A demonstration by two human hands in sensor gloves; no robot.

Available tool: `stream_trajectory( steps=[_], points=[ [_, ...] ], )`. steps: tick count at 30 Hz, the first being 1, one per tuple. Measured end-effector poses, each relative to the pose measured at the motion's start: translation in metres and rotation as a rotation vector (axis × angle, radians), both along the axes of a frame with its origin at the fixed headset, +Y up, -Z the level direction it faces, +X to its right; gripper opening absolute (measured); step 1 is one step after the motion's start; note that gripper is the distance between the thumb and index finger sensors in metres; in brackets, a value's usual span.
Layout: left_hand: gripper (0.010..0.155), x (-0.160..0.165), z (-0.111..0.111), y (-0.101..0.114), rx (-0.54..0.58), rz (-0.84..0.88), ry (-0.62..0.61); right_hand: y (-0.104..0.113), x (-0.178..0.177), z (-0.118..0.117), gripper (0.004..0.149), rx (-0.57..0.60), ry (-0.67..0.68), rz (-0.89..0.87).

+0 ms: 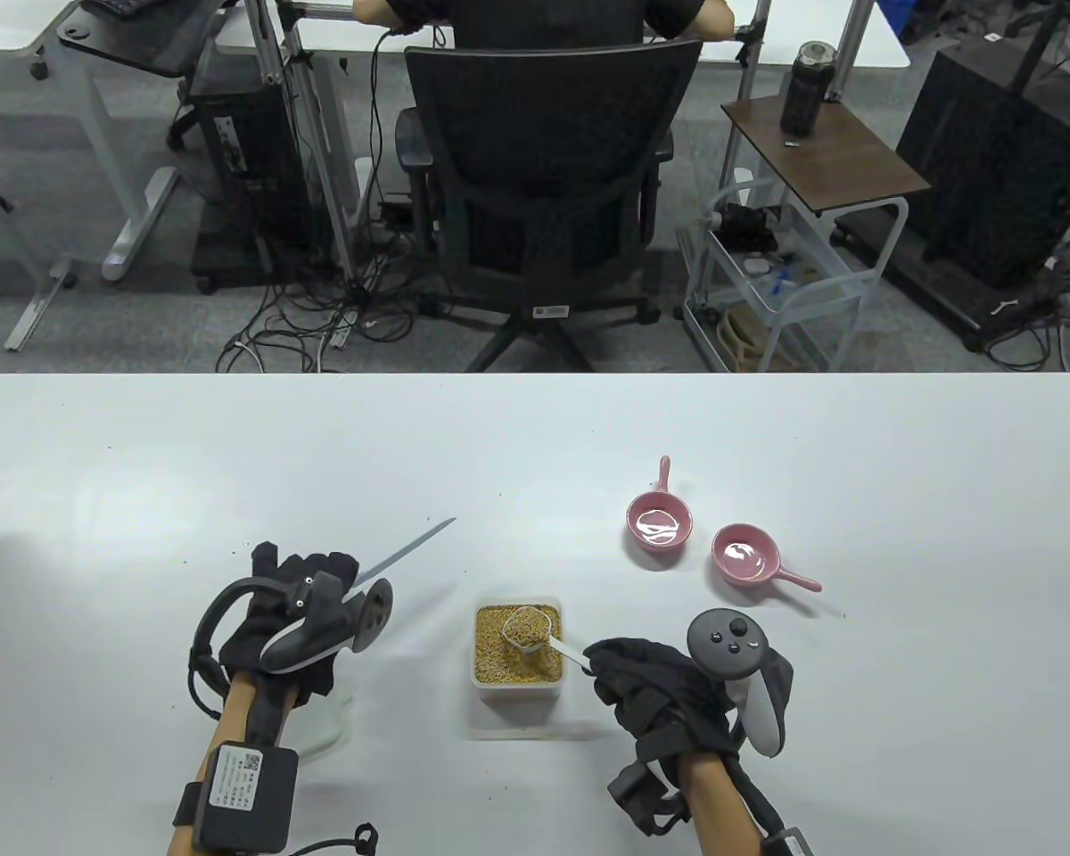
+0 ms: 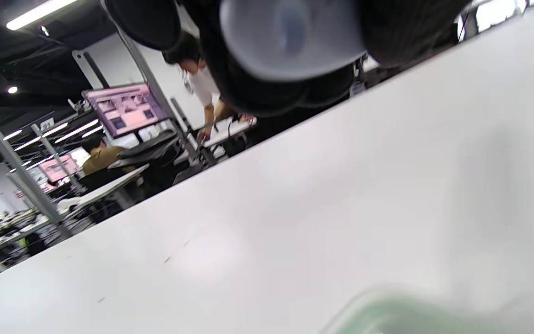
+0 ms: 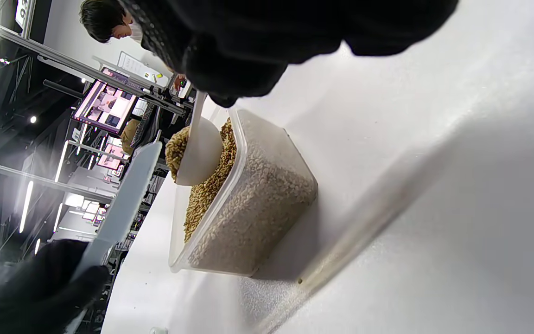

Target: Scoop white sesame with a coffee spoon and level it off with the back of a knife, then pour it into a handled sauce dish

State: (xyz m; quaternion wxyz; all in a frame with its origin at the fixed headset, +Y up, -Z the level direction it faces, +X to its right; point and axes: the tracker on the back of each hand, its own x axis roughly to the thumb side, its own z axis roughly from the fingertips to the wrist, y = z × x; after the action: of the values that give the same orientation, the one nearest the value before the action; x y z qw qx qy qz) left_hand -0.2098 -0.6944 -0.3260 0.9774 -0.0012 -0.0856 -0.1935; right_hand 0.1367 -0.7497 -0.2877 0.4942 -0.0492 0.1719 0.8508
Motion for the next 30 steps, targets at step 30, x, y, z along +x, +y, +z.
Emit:
stream_trajectory(
  steps=[30],
  points=[
    [0.045,0.079,0.063,-0.037,-0.099,0.584,-0.284,0.004,0.001,0.003,0.037,0.036,0.002,0.069]
  ],
)
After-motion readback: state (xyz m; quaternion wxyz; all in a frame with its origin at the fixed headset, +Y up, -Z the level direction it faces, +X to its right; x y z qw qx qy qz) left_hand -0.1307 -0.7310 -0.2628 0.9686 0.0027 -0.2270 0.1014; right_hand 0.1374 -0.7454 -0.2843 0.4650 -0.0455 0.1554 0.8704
